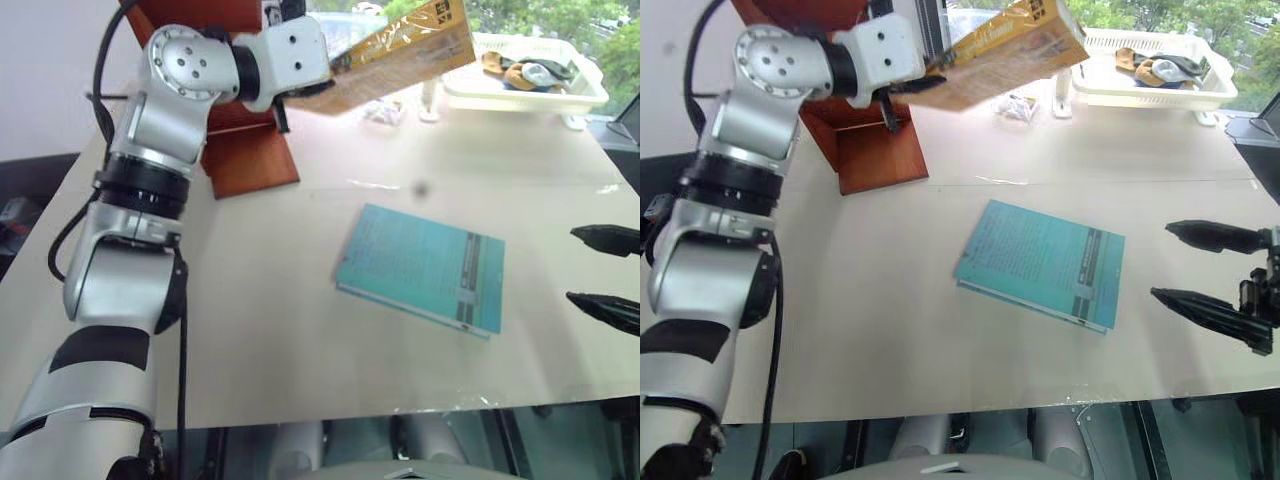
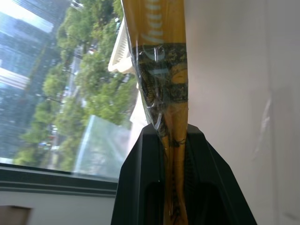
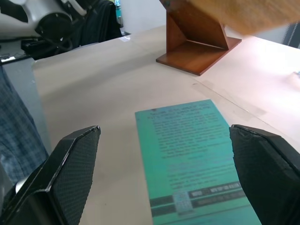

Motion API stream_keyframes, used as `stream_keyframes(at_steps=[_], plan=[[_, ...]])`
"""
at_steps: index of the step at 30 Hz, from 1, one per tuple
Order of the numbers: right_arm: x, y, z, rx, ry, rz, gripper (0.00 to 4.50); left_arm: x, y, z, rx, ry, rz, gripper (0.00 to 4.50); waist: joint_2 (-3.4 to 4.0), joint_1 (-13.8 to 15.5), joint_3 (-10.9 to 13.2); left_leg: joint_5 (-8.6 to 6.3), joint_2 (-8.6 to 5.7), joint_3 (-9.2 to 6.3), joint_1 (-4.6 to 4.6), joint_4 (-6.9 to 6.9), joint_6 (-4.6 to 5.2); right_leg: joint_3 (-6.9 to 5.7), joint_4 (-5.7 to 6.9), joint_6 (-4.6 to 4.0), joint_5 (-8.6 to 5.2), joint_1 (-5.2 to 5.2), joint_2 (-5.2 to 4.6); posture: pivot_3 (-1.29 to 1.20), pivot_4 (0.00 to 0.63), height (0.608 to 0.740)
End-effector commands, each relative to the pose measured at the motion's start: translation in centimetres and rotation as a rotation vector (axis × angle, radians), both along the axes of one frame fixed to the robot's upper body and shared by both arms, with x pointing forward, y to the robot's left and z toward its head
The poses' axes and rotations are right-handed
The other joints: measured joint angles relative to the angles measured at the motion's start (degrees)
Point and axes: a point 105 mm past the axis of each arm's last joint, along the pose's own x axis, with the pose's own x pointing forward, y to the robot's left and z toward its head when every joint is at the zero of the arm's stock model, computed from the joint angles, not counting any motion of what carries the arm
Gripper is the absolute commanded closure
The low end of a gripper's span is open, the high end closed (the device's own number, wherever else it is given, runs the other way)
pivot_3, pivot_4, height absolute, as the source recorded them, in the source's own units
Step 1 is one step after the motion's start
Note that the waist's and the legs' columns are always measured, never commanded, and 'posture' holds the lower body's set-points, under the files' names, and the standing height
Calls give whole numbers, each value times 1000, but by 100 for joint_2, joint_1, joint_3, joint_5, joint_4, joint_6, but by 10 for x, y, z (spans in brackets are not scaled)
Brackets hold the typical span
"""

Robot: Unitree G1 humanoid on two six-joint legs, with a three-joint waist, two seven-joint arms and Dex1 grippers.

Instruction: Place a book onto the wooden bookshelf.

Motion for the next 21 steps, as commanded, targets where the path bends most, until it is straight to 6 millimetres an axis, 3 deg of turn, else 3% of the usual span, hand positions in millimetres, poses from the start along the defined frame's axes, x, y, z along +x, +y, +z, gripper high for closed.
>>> stream_keyframes(at_steps=[1, 8, 15, 21], plan=[[1, -4, 8, -27, -43, 2, 0, -9, 12, 38, 70, -144, 44, 4433, 1, -1, 0, 0, 0, 3, -3, 0, 0, 0, -4, 0, 0, -1, 0, 0, 150, 740], [6, -6, 7, -29, -53, 5, 0, -3, 62, 41, 165, -82, 237, 4433, 6, -6, -1, 14, 2, -7, -19, 0, -22, -16, -17, 1, 0, -4, 0, 0, 150, 740], [11, -8, 5, -30, -57, 6, 0, -12, 100, 51, 186, -46, 371, 4433, 5, 22, 1, 15, 2, -21, -51, 11, -25, -37, -18, 1, 0, -22, -2, 0, 150, 740], [16, -11, 13, 16, -92, 1, 0, -17, 120, 34, 222, 70, 443, 4433, 6, 1, 1, 15, 4, -22, -48, 19, -25, -37, -8, 1, 0, -22, -2, 0, 150, 740]])
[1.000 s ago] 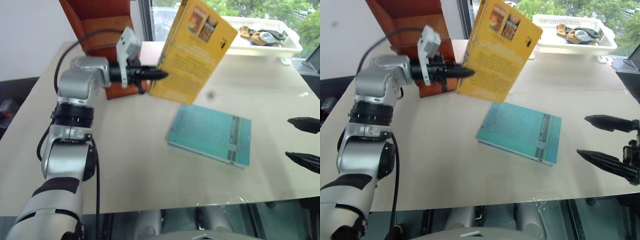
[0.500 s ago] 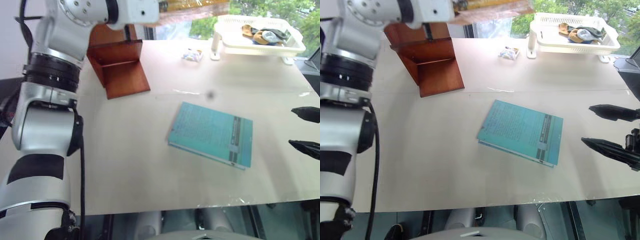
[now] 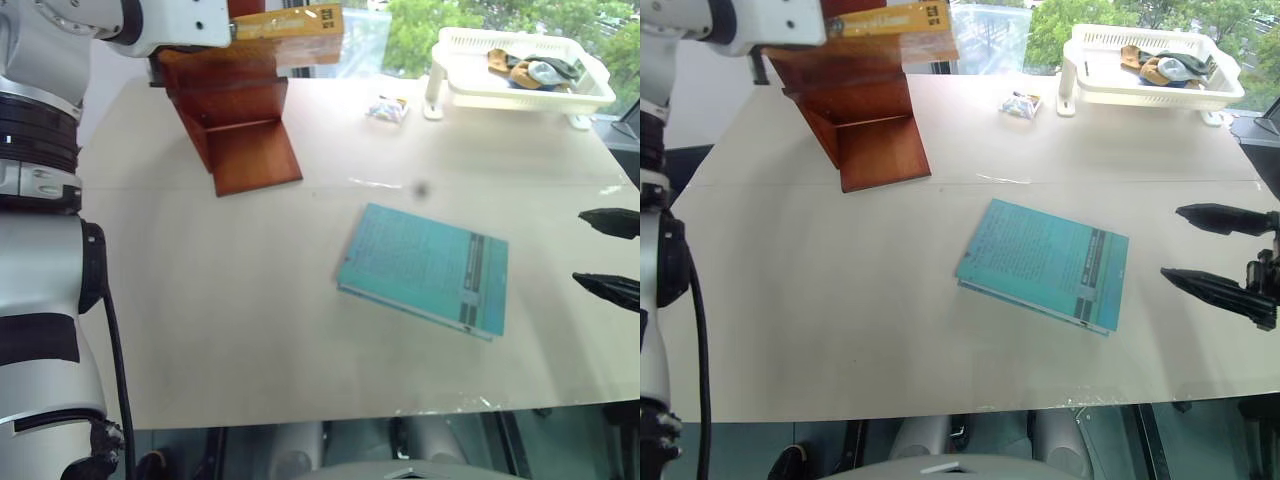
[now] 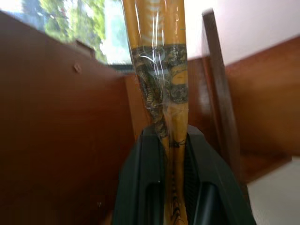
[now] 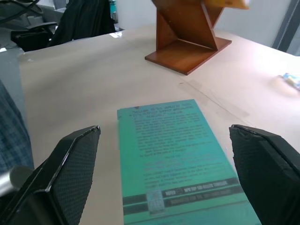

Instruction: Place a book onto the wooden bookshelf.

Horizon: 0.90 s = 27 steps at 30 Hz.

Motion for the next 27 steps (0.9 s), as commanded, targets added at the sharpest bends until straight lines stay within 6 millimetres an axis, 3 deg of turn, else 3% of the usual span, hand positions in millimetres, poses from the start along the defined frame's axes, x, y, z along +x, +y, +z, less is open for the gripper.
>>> stream_keyframes(at_steps=[1, 6, 15, 24, 26, 27], plan=[[0, -1, 13, 36, -61, 14, 0, -10, 4, 9, 4, -10, 25, 4433, 0, -1, 0, 0, 0, 0, 0, 3, 0, 0, 3, 0, 0, 0, 0, 0, 150, 740], [-3, -7, 26, 75, -110, -6, 0, -16, 22, -17, 7, 93, 98, 4433, 1, -41, -1, 0, 2, -1, 1, 15, 0, 2, 17, 0, 0, 0, 1, 0, 150, 740], [-10, -5, 61, 206, -216, 33, 0, -17, 30, -20, -13, 93, 155, 4433, 5, -186, -1, -3, 6, 11, 17, 25, 5, 22, 48, 0, -1, -3, 5, 0, 150, 740], [-8, -6, 60, 207, -206, 26, 0, -16, 32, -18, -3, 89, 162, 4433, 5, -186, -1, -4, 7, 21, 14, 34, 6, 33, 59, 0, -1, -14, 5, 0, 150, 740], [-7, -6, 58, 206, -201, 25, 0, -16, 32, -16, 1, 85, 158, 3456, 5, -186, -1, -4, 7, 23, 14, 35, 6, 35, 61, 0, -1, -16, 5, 0, 150, 740], [-6, -6, 58, 206, -199, 24, 0, -16, 33, -14, 3, 77, 163, 3338, 7, -183, -2, -4, 7, 24, 14, 35, 6, 35, 61, 0, -1, -16, 5, 0, 150, 740]])
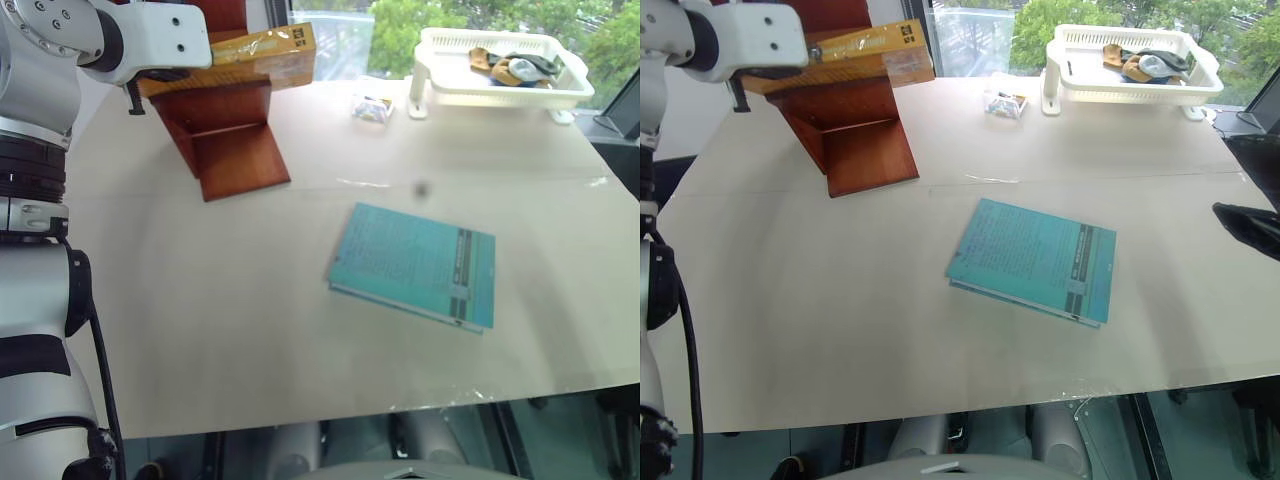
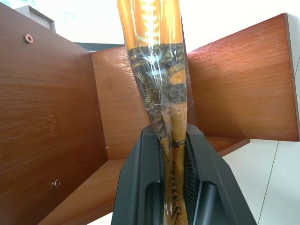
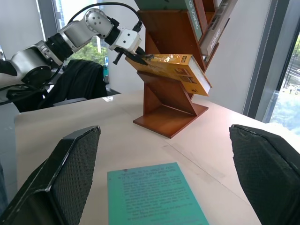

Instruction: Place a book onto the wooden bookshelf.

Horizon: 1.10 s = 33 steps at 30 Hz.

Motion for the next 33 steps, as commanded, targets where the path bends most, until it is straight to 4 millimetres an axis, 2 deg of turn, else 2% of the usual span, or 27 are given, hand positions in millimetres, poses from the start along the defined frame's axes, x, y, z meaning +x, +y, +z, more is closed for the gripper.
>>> stream_keyframes(at_steps=[1, 5, 10, 14, 20, 24, 27, 29, 33], plan=[[-3, -1, 6, -11, -35, -8, 0, -5, 16, 7, 26, 0, 64, 2805, 2, 7, -1, 0, 0, 1, 0, 1, 0, 0, 2, 0, 0, 0, 0, 0, 150, 740], [-2, -2, 8, -14, -36, -11, 0, -6, 19, 4, 20, 20, 73, 1378, 2, 56, -1, -2, 0, -8, -10, 16, 5, -8, 8, 0, 0, -1, 0, 0, 150, 740], [-2, -3, 8, -17, -36, -15, 0, -11, 28, -3, 26, 53, 95, 1378, 2, 92, -1, -11, -1, -11, -13, 26, 18, -10, 9, 0, 0, 1, -2, 0, 150, 740], [-1, -3, 7, -17, -35, -15, 0, -13, 31, 0, 17, 45, 106, 1378, 2, 93, -1, -11, 0, -14, -12, 27, 18, -13, 14, 0, 0, 1, -1, 0, 150, 740], [-2, -7, 7, -18, -37, -29, 0, -28, 12, 1, -168, 93, -30, 1378, 2, 83, -1, -10, 1, -14, -14, 28, 18, -13, 14, 0, 0, 1, -1, 0, 150, 740], [-3, -10, 6, -12, -41, -43, 0, -35, 25, 7, -229, 40, 12, 1378, 3, 81, -1, -10, 1, -15, -12, 30, 18, -14, 18, 0, 0, 1, -1, 0, 150, 740], [-1, -11, 4, -9, -38, -50, 0, -35, 33, 25, -260, -75, 39, 1378, 3, 81, -1, -10, 1, -16, -12, 31, 19, -14, 22, 0, 0, 1, 0, 0, 150, 740], [0, -12, 4, -8, -38, -50, 0, -37, 35, 31, -260, -99, 43, 1378, 2, 85, -1, -11, 1, -16, -12, 34, 19, -14, 22, 1, 1, 2, -1, 0, 150, 740], [2, -13, 5, -10, -38, -49, 0, -44, 36, 21, -282, -29, 35, 1378, 3, 90, -1, -11, 0, -16, -12, 34, 19, -15, 22, 1, 1, 3, -1, 0, 150, 740]])
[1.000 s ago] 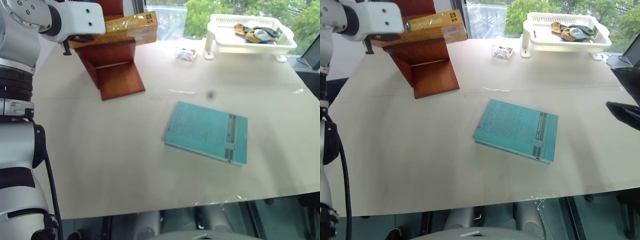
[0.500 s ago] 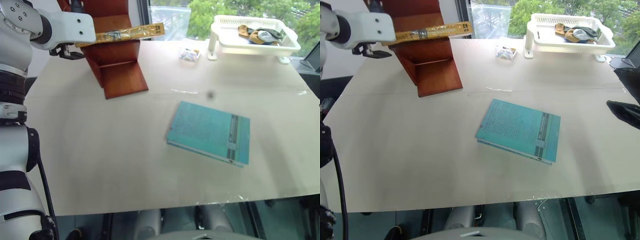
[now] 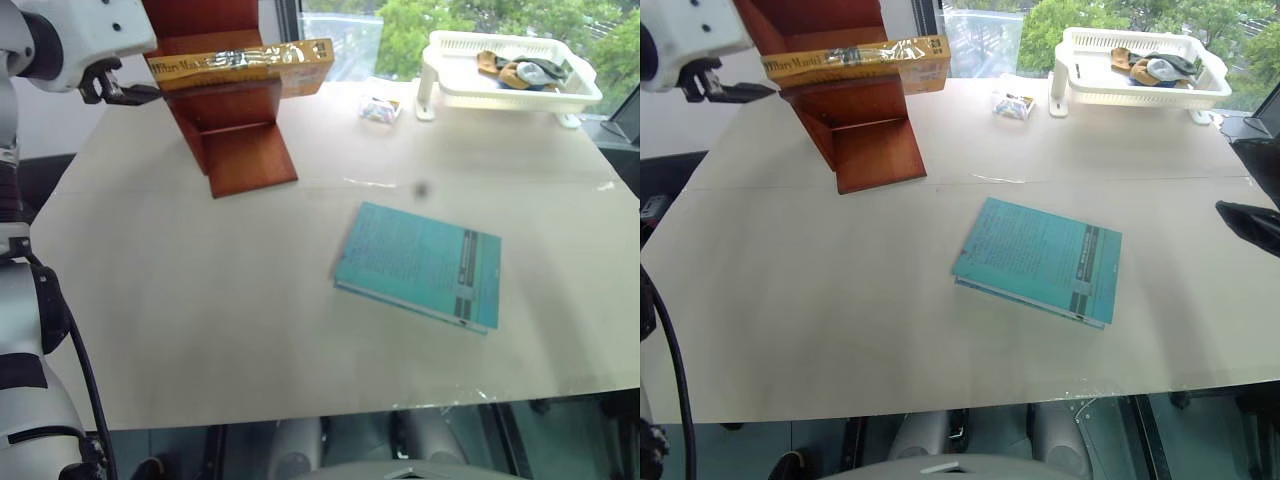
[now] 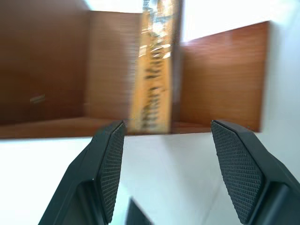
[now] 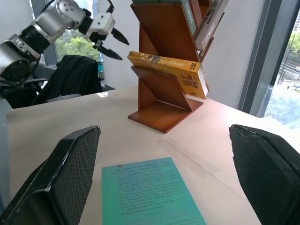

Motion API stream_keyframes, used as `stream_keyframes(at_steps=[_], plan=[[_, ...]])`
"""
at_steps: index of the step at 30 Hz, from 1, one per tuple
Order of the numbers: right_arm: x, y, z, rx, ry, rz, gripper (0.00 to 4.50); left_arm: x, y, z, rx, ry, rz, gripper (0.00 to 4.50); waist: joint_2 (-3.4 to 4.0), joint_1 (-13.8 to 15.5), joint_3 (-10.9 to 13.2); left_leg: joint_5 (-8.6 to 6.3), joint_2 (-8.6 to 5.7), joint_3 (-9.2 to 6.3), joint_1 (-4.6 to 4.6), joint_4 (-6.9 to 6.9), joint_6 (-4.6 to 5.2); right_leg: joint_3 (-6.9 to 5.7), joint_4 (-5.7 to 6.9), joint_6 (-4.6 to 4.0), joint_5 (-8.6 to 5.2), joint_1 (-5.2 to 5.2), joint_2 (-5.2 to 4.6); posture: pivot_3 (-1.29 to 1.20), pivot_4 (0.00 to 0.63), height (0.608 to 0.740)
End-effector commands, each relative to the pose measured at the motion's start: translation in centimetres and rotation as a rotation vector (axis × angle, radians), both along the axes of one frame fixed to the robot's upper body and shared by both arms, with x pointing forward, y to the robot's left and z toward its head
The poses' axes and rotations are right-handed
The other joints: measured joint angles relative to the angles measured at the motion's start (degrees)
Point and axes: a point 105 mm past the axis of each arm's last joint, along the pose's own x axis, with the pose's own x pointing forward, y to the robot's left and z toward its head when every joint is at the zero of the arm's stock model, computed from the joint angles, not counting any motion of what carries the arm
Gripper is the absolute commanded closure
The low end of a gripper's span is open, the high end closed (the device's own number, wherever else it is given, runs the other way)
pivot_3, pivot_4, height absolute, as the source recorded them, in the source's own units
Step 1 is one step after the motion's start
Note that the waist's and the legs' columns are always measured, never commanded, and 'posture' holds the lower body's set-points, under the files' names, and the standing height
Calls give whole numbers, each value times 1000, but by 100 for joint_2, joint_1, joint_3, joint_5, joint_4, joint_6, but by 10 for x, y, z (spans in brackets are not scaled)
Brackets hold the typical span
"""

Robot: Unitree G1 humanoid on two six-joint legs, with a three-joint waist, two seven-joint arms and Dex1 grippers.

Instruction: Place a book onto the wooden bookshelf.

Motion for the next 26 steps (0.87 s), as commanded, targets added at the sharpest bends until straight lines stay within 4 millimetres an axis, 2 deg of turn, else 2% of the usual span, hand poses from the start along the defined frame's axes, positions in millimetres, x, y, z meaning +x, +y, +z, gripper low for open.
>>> stream_keyframes(at_steps=[1, 6, 8, 12, 14, 16, 18, 22, 26], plan=[[-3, -2, 9, -8, -49, -4, 0, -16, -1, 4, -50, 20, -39, 1378, 2, -3, -1, 0, 0, -1, 0, 0, 0, -1, 0, 0, 0, 0, 0, 0, 150, 740], [-4, -5, 5, -12, -25, -17, 0, -35, -19, -37, -212, 205, -160, 1378, 4, -8, -2, 1, 2, -1, 3, 2, -1, -1, 9, 0, 0, 1, 0, 0, 150, 740], [-6, -9, -2, 1, 3, -39, 0, -45, -33, -65, -367, 319, -236, 1378, 7, -9, -4, 1, 3, -2, 1, 4, -1, -3, 11, 0, 0, -1, 0, 0, 150, 740], [-12, -22, -28, 6, 103, -109, 0, -67, -60, -132, -626, 549, -309, 1378, 17, 0, -10, 0, 3, -15, 15, 3, 0, -13, 1, -1, 0, 27, -4, 0, 150, 740], [-14, -33, -50, -22, 170, -166, 0, -73, -67, -158, -751, 611, -298, 1378, 15, 12, -10, 0, 4, -26, 15, 5, 1, -24, 0, -1, -1, 34, -5, 0, 150, 740], [-17, -43, -77, -80, 253, -225, 0, -76, -66, -191, -753, 635, -242, 1378, 14, 18, -11, -2, 2, -48, 12, 6, 2, -29, -1, -1, 0, 35, -5, 0, 150, 740], [-21, -55, -101, -113, 313, -284, 0, -79, -70, -213, -812, 657, -212, 1378, 13, 18, -13, -2, -1, -61, 19, 4, 4, -26, -4, -1, 0, 38, -4, 0, 150, 740], [-29, -75, -140, -193, 395, -392, 0, -80, -87, -242, -956, 658, -208, 1378, 25, 28, -22, -2, -2, -62, 23, 6, 4, -25, -2, -1, 0, 43, -5, 0, 150, 740], [-34, -80, -168, -289, 446, -420, 0, -87, -99, -264, -1008, 662, -219, 1378, 37, 27, -30, -2, -3, -58, 31, 6, 4, -16, 0, -2, 0, 44, -4, 0, 150, 740]])
